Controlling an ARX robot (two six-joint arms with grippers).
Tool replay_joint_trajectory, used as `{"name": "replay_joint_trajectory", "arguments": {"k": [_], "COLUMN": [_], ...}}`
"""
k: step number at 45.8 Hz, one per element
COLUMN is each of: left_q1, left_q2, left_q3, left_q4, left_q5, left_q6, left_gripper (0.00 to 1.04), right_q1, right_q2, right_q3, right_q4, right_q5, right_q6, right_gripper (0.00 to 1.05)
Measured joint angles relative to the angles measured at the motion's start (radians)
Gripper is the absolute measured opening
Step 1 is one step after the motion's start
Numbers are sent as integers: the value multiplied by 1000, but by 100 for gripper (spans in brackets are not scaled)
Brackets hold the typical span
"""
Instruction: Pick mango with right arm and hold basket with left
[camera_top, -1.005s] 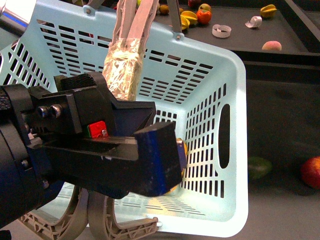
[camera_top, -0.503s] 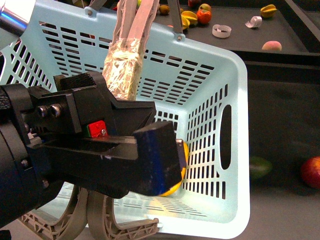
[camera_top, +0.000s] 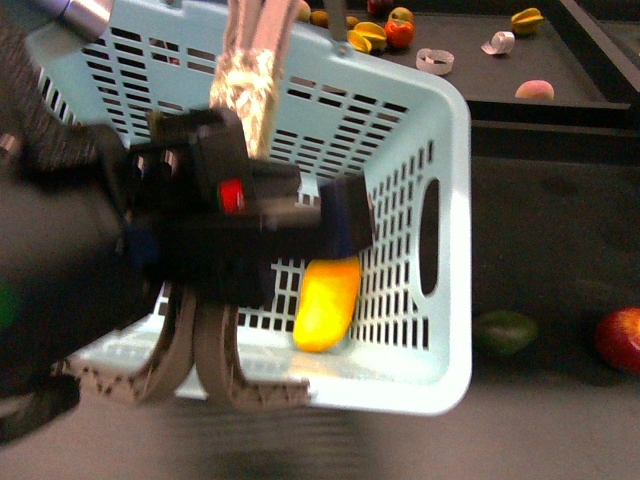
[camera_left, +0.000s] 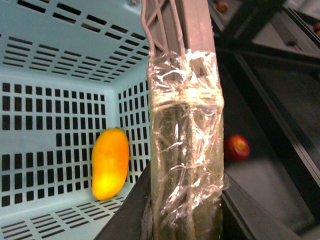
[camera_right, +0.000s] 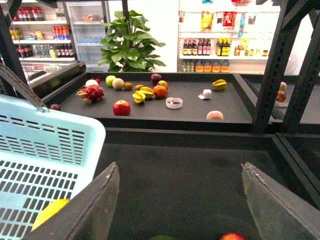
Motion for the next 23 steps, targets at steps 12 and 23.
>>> {"name": "replay_joint_trajectory", "arguments": {"k": [12, 23], "left_q1": [172, 293], "left_q2": [219, 428], "left_q3": [237, 372], "left_q4": [-11, -35], "left_q5": [-153, -325], "left_q6": [-325, -723], "left_gripper": [23, 22], "right_q1": [0, 0], "right_q2": [0, 0], "right_q3": [0, 0], "right_q4": [0, 0], "right_q5": [0, 0], "right_q6": [0, 0], "right_gripper": [96, 96]}}
